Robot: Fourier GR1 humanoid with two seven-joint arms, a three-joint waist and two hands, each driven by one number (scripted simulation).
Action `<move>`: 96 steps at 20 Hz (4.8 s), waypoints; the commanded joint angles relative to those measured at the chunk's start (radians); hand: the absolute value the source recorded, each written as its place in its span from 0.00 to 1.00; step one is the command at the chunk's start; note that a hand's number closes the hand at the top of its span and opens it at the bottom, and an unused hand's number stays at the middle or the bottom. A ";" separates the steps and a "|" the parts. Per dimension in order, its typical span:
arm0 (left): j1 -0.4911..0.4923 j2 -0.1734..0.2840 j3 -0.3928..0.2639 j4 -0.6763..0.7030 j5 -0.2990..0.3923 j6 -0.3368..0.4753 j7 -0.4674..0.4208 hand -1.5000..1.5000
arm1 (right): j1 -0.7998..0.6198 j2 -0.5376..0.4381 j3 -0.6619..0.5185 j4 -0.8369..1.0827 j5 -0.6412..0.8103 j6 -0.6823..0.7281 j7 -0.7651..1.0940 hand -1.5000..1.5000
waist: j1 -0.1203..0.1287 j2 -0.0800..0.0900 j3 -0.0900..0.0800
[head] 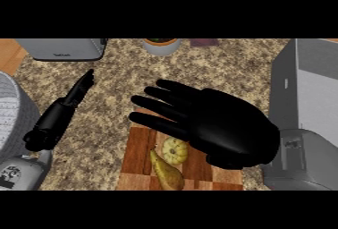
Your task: Pick the squash from the cutting board and place it in the cardboard box
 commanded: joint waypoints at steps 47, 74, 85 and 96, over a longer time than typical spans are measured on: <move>0.014 -0.094 0.177 0.012 -0.100 -0.182 -0.024 0.50 | 0.121 0.448 0.590 0.340 0.756 0.465 0.611 0.00 | 0.008 0.005 0.002; -0.057 -0.207 0.247 0.044 -0.200 -0.227 0.025 0.50 | 0.226 0.405 0.405 0.526 1.036 0.312 0.261 0.00 | 0.003 0.005 0.002; -0.018 -0.197 0.270 0.007 -0.200 -0.268 0.003 0.50 | 0.153 0.430 0.413 0.638 1.131 0.068 0.043 1.00 | 0.007 0.005 0.002; 0.040 -0.190 0.295 -0.005 -0.192 -0.255 0.005 0.50 | 0.585 0.131 0.108 0.204 0.626 -0.264 -0.245 1.00 | -0.067 0.003 0.004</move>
